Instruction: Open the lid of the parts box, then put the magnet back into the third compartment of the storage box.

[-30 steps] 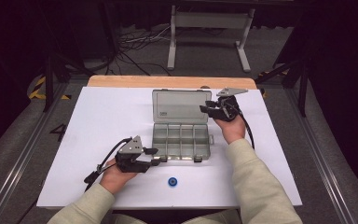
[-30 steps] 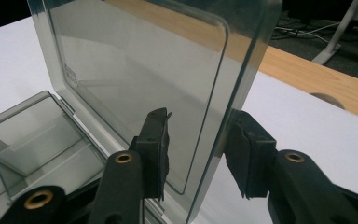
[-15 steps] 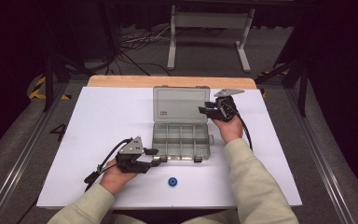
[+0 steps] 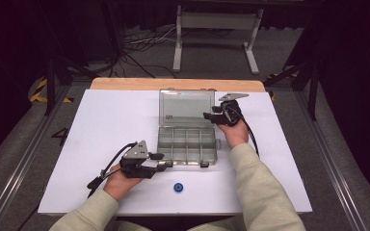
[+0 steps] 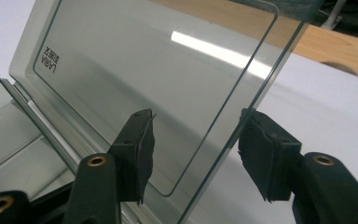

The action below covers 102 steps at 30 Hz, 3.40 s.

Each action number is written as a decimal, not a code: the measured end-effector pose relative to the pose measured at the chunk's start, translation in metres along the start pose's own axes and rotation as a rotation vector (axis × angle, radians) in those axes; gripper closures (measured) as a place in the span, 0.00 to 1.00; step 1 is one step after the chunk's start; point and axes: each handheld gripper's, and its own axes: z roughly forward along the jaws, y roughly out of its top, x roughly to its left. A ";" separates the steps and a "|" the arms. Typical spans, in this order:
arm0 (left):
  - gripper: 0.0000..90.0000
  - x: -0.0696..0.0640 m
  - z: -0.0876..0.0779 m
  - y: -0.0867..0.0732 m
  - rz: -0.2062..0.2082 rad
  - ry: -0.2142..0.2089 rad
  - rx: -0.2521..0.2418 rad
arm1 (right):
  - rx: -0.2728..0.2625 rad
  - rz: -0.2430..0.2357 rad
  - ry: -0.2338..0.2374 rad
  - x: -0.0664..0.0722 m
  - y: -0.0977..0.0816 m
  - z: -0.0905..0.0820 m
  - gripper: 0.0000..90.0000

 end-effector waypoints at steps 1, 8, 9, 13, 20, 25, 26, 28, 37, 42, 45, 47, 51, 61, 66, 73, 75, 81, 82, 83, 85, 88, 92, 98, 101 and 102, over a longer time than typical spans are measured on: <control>0.61 0.000 0.000 0.000 -0.001 0.002 -0.003 | 0.007 0.008 0.002 -0.001 -0.001 0.001 0.49; 0.61 0.000 0.000 0.000 0.004 0.001 0.001 | 0.023 0.027 0.011 -0.003 -0.004 0.005 0.46; 0.61 0.000 0.000 0.000 0.004 0.001 0.001 | 0.027 0.032 0.014 -0.004 -0.005 0.005 0.46; 0.61 0.000 0.000 0.000 0.004 0.004 0.002 | 0.038 0.056 0.031 -0.006 -0.007 0.007 0.42; 0.61 0.000 0.000 0.000 0.001 0.002 0.002 | 0.059 0.084 0.055 -0.007 -0.009 0.010 0.38; 0.61 0.000 0.000 0.000 0.000 0.002 0.002 | 0.059 0.106 0.061 -0.010 -0.010 0.010 0.35; 0.61 0.000 0.000 0.000 0.000 0.002 0.001 | 0.058 0.106 0.061 -0.010 -0.010 0.010 0.35; 0.61 0.000 0.000 0.000 -0.001 0.001 0.001 | 0.057 0.110 0.060 -0.011 -0.010 0.008 0.34; 0.56 -0.004 -0.002 0.002 0.007 0.012 0.008 | 0.057 0.101 0.032 -0.009 -0.005 -0.014 0.29; 0.50 -0.008 -0.010 0.004 0.020 0.034 -0.009 | 0.024 0.063 0.032 0.001 -0.004 -0.033 0.27; 0.45 -0.010 -0.018 0.005 0.009 0.046 -0.033 | -0.005 0.032 0.040 0.010 -0.005 -0.045 0.26; 0.41 -0.010 -0.025 0.005 -0.004 0.057 -0.047 | -0.021 0.007 0.046 0.017 -0.006 -0.053 0.24; 0.38 -0.008 -0.035 0.004 -0.017 0.070 -0.073 | -0.056 -0.037 0.072 0.033 -0.007 -0.068 0.23; 0.33 -0.005 -0.056 -0.003 -0.042 0.097 -0.094 | -0.109 -0.131 0.120 0.070 -0.007 -0.091 0.21; 0.31 -0.007 -0.065 -0.008 -0.069 0.093 -0.102 | -0.147 -0.157 0.125 0.084 -0.012 -0.100 0.21; 0.31 -0.008 -0.070 -0.012 -0.079 0.103 -0.112 | -0.157 -0.168 0.161 0.096 -0.013 -0.109 0.18; 0.31 -0.006 -0.070 -0.012 -0.070 0.115 -0.112 | -0.179 -0.191 0.189 0.102 -0.009 -0.115 0.20; 0.31 -0.003 -0.071 -0.013 -0.071 0.122 -0.118 | -0.021 -0.270 0.228 0.123 0.001 -0.118 0.19; 0.30 -0.003 -0.071 -0.014 -0.074 0.121 -0.119 | -0.003 -0.278 0.235 0.127 0.002 -0.117 0.19; 0.30 -0.003 -0.071 -0.014 -0.074 0.121 -0.119 | 0.018 -0.290 0.236 0.131 0.003 -0.117 0.18; 0.30 -0.002 -0.071 -0.014 -0.074 0.127 -0.118 | 0.033 -0.296 0.238 0.134 0.003 -0.116 0.18; 0.30 -0.002 -0.071 -0.015 -0.078 0.123 -0.120 | 0.107 -0.343 0.254 0.146 0.003 -0.112 0.17; 0.30 -0.002 -0.071 -0.015 -0.087 0.125 -0.122 | 0.162 -0.382 0.269 0.155 0.001 -0.108 0.18; 0.29 0.000 -0.071 -0.015 -0.082 0.129 -0.126 | 0.231 -0.429 0.290 0.168 -0.002 -0.102 0.18; 0.29 0.000 -0.071 -0.015 -0.078 0.134 -0.126 | 0.256 -0.444 0.304 0.174 -0.005 -0.098 0.17; 0.29 0.000 -0.071 -0.015 -0.077 0.135 -0.126 | 0.260 -0.446 0.310 0.174 -0.006 -0.097 0.17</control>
